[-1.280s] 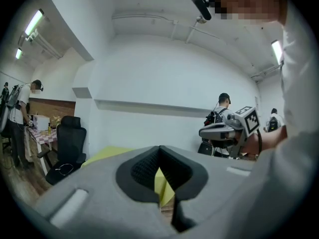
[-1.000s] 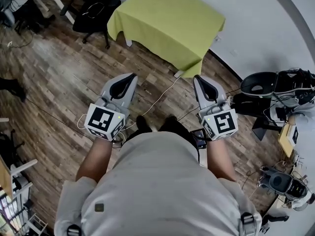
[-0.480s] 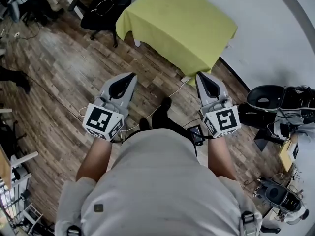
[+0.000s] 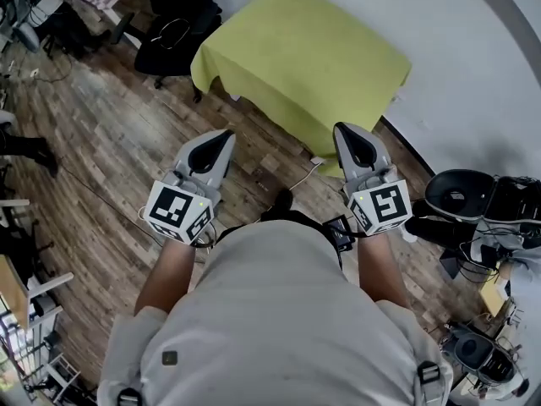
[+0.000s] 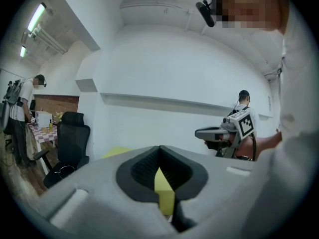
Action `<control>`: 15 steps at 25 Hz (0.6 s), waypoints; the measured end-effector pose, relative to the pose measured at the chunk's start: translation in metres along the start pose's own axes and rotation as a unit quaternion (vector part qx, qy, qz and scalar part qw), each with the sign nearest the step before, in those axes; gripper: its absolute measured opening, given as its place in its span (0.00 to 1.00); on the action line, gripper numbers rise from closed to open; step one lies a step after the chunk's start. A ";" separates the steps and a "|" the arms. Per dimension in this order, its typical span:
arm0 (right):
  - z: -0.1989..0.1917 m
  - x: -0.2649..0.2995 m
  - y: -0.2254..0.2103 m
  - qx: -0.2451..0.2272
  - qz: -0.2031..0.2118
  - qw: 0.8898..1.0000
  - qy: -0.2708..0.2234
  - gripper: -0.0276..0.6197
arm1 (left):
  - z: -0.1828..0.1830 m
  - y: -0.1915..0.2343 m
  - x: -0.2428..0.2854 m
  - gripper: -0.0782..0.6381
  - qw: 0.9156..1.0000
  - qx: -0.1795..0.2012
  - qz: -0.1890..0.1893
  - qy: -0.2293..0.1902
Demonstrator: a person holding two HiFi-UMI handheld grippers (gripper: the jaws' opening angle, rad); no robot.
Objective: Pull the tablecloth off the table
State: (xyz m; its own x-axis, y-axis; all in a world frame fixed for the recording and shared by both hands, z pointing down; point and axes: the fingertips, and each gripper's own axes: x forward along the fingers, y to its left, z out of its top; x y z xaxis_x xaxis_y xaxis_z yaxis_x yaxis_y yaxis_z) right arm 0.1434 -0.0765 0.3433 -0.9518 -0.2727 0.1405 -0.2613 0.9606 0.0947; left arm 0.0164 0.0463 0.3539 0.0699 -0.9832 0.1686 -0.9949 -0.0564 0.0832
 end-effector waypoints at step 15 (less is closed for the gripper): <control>0.004 0.045 -0.125 0.015 -0.029 0.999 -0.011 0.06 | 0.034 0.034 0.134 0.11 0.999 0.019 -0.026 0.011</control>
State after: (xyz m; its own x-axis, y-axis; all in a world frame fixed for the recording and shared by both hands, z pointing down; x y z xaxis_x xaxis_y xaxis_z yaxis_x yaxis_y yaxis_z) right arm 0.1331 -0.2087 0.3338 -0.9383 -0.3263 0.1149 -0.3197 0.9448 0.0721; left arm -0.0110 -0.0931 0.3464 0.1222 -0.9746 0.1877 -0.9920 -0.1137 0.0555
